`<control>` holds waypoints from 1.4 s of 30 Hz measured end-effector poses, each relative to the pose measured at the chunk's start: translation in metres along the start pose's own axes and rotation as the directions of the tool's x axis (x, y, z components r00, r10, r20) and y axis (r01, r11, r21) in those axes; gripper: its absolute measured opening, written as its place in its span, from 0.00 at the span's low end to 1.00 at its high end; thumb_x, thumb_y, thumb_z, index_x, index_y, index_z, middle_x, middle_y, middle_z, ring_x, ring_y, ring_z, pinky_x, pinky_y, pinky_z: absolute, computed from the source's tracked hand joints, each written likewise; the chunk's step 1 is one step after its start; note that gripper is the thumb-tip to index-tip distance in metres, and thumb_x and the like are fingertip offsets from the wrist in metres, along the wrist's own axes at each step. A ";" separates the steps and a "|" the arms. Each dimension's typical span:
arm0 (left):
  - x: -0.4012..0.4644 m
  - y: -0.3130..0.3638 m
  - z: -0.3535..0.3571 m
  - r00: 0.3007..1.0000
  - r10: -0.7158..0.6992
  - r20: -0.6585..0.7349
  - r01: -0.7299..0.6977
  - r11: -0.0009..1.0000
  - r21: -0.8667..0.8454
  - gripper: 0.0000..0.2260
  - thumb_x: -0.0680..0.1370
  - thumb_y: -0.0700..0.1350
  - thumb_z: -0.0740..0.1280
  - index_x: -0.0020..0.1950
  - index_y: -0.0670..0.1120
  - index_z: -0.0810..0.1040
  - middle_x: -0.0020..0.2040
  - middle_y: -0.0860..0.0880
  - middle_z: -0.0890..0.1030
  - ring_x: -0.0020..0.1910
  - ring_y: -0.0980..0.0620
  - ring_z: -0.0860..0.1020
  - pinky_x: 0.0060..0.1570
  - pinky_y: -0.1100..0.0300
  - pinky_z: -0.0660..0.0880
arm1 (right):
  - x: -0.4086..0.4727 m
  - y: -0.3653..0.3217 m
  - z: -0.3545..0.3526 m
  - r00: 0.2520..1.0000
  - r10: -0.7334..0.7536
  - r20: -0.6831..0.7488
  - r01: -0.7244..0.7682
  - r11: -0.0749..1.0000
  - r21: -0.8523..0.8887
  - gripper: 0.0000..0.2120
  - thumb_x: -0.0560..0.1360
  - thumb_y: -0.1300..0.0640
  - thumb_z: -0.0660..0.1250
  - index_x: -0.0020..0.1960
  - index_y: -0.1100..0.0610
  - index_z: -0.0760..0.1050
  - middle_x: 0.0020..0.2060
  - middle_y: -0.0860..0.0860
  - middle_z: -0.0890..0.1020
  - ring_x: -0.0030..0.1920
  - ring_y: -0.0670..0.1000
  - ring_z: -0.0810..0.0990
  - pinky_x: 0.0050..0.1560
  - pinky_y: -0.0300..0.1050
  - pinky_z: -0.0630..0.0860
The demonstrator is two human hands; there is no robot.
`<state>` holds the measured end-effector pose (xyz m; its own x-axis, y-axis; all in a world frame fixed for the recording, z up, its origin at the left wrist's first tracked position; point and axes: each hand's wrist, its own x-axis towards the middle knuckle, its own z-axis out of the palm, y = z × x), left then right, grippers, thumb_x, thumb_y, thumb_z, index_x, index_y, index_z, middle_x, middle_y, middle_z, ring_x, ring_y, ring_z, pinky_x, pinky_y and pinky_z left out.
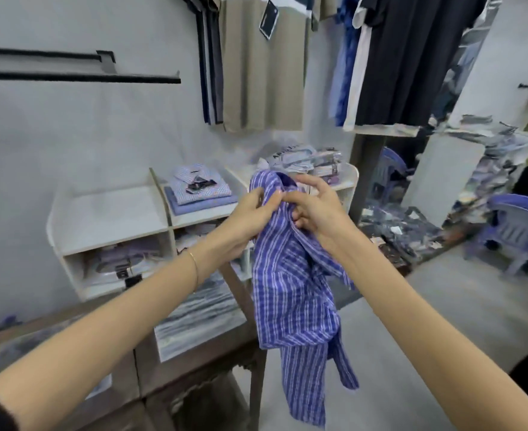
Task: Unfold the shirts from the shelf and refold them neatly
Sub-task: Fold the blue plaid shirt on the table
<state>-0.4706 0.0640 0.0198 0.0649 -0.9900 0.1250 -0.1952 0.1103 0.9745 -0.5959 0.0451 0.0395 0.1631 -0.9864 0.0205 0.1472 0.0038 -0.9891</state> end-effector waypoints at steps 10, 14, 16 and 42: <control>-0.040 -0.090 -0.101 0.998 -0.057 -0.011 0.058 0.976 0.208 0.16 0.83 0.42 0.56 0.72 0.47 0.68 0.67 0.50 0.73 0.66 0.51 0.72 0.68 0.55 0.67 | 0.027 0.092 -0.035 0.876 0.448 0.179 -0.324 0.820 -0.471 0.15 0.74 0.59 0.71 0.57 0.64 0.74 0.30 0.51 0.78 0.22 0.44 0.71 0.21 0.35 0.69; -0.062 -0.122 -0.158 1.000 0.003 -0.030 0.013 0.856 0.517 0.15 0.83 0.44 0.57 0.69 0.43 0.70 0.65 0.51 0.74 0.65 0.51 0.72 0.64 0.63 0.65 | 0.038 0.114 -0.045 0.846 0.494 0.199 -0.211 0.654 -0.727 0.11 0.73 0.55 0.72 0.53 0.58 0.80 0.48 0.54 0.82 0.44 0.49 0.78 0.39 0.41 0.76; -0.075 -0.131 -0.178 1.000 -0.014 -0.016 0.021 0.806 0.591 0.13 0.83 0.45 0.57 0.66 0.47 0.72 0.60 0.54 0.77 0.61 0.54 0.74 0.60 0.67 0.67 | 0.041 0.119 -0.040 0.845 0.456 0.279 -0.092 0.638 -0.765 0.07 0.72 0.55 0.73 0.39 0.58 0.79 0.41 0.53 0.79 0.43 0.51 0.75 0.42 0.46 0.72; -0.118 -0.244 -0.357 0.925 -0.338 -0.175 0.359 0.620 0.698 0.08 0.76 0.57 0.62 0.42 0.58 0.78 0.42 0.57 0.80 0.40 0.62 0.77 0.46 0.58 0.72 | 0.122 0.219 0.126 0.798 0.243 0.551 0.298 0.636 -0.712 0.05 0.71 0.50 0.73 0.42 0.52 0.83 0.38 0.44 0.83 0.39 0.44 0.80 0.42 0.44 0.73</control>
<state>-0.0816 0.1851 -0.1659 0.2976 -0.9373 -0.1817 -0.7804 -0.3484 0.5192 -0.4205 -0.0541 -0.1566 0.7033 -0.6962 -0.1437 -0.5526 -0.4083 -0.7266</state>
